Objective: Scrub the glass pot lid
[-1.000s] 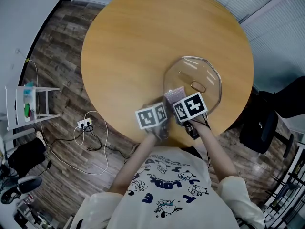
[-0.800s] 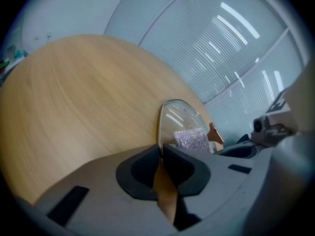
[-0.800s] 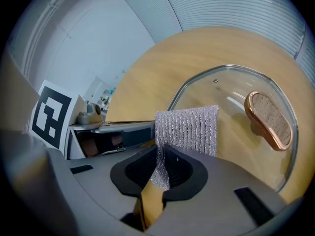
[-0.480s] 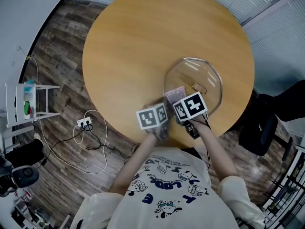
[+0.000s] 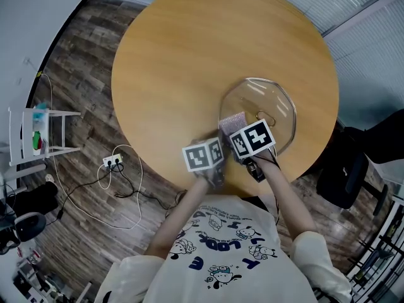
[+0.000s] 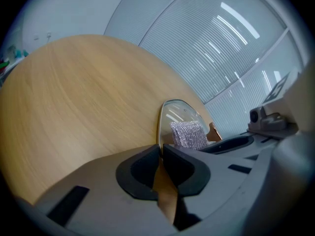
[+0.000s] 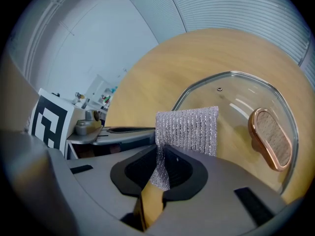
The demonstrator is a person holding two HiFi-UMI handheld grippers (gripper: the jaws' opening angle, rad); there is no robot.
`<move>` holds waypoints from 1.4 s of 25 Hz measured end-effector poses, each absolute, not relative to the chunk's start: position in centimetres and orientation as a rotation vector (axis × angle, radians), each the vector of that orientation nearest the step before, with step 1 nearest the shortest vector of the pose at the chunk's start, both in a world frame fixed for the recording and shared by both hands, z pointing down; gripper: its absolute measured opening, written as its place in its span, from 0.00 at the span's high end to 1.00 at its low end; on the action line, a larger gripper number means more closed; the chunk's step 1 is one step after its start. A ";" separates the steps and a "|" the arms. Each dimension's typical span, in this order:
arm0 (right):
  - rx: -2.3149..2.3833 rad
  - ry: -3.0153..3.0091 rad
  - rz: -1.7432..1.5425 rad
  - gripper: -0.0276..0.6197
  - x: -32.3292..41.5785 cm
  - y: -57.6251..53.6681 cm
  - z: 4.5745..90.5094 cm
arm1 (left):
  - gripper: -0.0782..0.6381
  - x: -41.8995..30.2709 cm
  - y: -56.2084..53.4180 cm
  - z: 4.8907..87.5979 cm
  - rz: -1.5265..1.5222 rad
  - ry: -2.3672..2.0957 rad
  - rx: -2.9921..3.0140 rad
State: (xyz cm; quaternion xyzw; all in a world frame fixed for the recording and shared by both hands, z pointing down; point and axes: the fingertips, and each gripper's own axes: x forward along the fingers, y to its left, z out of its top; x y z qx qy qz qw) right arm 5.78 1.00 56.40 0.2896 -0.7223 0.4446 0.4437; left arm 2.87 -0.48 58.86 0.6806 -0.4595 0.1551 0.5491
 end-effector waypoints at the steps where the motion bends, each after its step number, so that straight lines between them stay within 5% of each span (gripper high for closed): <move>1: 0.716 -1.791 1.097 0.86 5.7 0.9 56.4 | 0.84 2.9 -0.5 58.9 0.366 -1.089 1.611; 35: 0.647 -1.783 0.988 0.86 4.9 -2.2 56.4 | 0.84 3.0 -0.5 58.8 0.373 -1.087 1.605</move>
